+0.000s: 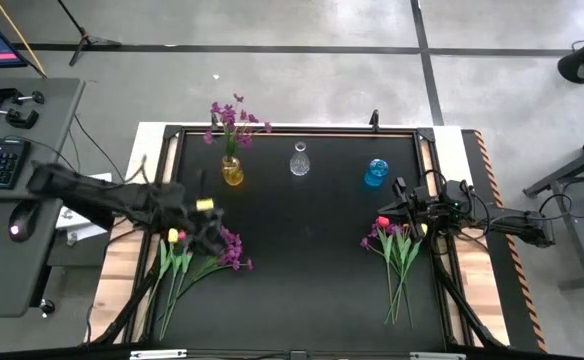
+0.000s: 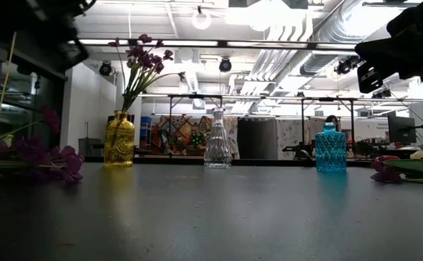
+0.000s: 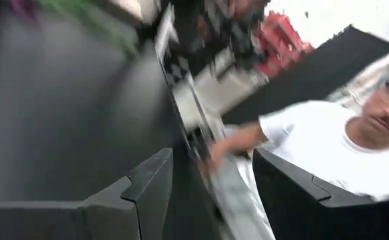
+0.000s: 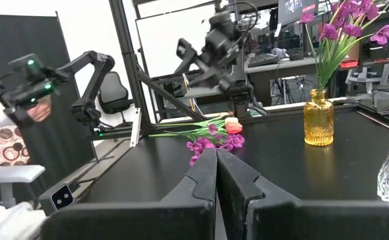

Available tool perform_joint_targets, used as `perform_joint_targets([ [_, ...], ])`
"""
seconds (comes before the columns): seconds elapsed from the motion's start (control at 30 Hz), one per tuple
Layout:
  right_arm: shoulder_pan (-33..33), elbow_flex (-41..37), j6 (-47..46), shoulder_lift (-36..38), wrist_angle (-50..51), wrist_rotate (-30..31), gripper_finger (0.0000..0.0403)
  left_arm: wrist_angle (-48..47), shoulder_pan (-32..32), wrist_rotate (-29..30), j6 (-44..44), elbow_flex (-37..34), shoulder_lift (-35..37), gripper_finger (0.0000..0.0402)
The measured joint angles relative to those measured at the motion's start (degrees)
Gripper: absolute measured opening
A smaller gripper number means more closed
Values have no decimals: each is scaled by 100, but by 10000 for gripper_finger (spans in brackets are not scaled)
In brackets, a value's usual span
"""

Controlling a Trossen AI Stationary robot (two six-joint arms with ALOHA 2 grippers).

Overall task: Sort flowers into vase by color
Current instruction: Put the left purple flowers into the yellow flower vase

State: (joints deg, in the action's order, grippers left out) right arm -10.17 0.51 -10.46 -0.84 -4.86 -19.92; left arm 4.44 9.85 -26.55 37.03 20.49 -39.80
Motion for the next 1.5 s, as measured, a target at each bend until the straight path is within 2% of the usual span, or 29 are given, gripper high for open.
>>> perform_joint_targets([
  [0.27,0,0,1,2,0,0,0,-337,2279,876,2276,-2,-883,195],
  [0.43,0,0,2,0,0,0,0,-1488,3336,1595,3630,-2,-1187,195],
  [0.57,-2,0,2,2,0,0,0,-2775,3853,2170,4492,113,-1344,195],
  [0.77,-2,0,2,0,0,0,0,-4378,4093,2904,4829,964,-1595,195],
  [0.9,-2,0,2,0,0,0,0,-4808,4089,3385,4682,1480,-2048,195],
  [1.2,-1,0,0,0,0,0,0,-5144,4089,3159,4536,1920,-3717,195],
  [1.33,0,0,1,0,-1,0,0,-5173,4080,3160,4536,2016,-4072,195],
  [1.5,0,0,1,1,-1,0,0,-5028,4080,3132,4672,2037,-4159,195],
])
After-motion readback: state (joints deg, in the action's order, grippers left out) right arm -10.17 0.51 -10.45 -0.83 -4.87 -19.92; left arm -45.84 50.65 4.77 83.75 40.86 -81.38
